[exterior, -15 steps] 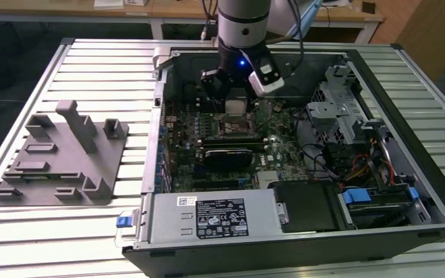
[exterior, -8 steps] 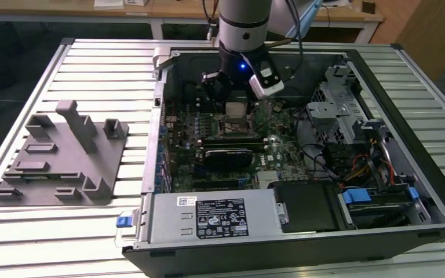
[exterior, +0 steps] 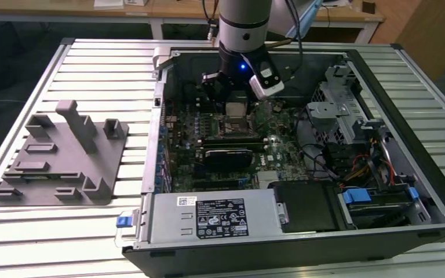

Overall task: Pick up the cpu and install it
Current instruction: 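Place the cpu into insertion slot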

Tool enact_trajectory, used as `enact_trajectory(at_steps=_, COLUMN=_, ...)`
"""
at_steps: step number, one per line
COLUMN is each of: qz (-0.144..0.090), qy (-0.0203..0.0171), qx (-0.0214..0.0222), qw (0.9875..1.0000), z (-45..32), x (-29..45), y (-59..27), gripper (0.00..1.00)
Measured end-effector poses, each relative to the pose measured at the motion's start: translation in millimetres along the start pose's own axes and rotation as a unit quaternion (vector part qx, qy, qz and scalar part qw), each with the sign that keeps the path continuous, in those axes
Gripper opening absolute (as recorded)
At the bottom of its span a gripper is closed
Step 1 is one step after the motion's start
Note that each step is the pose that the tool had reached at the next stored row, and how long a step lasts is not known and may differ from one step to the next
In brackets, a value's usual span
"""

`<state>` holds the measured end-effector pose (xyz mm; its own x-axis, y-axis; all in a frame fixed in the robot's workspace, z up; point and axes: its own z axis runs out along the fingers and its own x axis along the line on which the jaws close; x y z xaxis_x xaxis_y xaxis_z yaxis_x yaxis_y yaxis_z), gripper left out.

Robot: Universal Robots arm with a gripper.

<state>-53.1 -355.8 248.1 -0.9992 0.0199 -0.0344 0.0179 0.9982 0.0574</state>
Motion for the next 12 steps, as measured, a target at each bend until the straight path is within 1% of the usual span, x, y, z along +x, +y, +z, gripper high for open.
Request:
enact_trajectory(at_steps=7, qz=0.0, qy=0.0, qx=0.0, qw=1.0, z=0.0, x=0.0, y=0.0, gripper=0.54)
enact_trajectory(at_steps=12, qz=0.012, qy=-0.0007, qx=0.0004, qw=0.9999, z=0.0, x=0.0, y=0.0, gripper=0.54)
